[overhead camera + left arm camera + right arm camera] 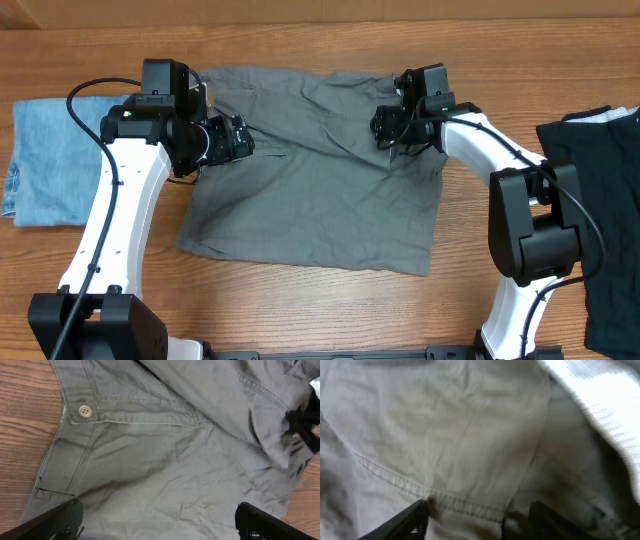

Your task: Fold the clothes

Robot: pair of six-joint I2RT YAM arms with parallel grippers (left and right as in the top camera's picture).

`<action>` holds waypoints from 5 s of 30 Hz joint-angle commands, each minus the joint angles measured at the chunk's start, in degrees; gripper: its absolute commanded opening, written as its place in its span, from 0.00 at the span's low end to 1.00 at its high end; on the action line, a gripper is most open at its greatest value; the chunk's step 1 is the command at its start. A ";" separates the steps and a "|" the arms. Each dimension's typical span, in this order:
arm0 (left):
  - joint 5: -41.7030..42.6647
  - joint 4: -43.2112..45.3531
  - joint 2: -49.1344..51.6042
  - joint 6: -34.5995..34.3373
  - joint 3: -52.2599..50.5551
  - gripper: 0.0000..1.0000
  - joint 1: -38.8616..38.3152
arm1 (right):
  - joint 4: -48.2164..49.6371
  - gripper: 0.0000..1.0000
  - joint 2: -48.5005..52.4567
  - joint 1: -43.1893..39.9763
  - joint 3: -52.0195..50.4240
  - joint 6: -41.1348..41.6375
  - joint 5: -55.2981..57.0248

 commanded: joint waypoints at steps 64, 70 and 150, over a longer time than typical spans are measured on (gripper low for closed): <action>-0.37 0.04 0.13 0.07 -0.26 1.00 -0.09 | 22.99 0.04 -4.48 1.75 7.23 -1.90 11.82; -0.37 0.02 0.13 0.07 -0.26 1.00 -0.09 | 31.06 0.04 1.60 1.73 7.23 -5.95 15.61; -0.37 0.02 0.13 0.07 -0.26 1.00 -0.09 | -24.30 0.55 5.31 -6.38 19.47 -4.74 -2.45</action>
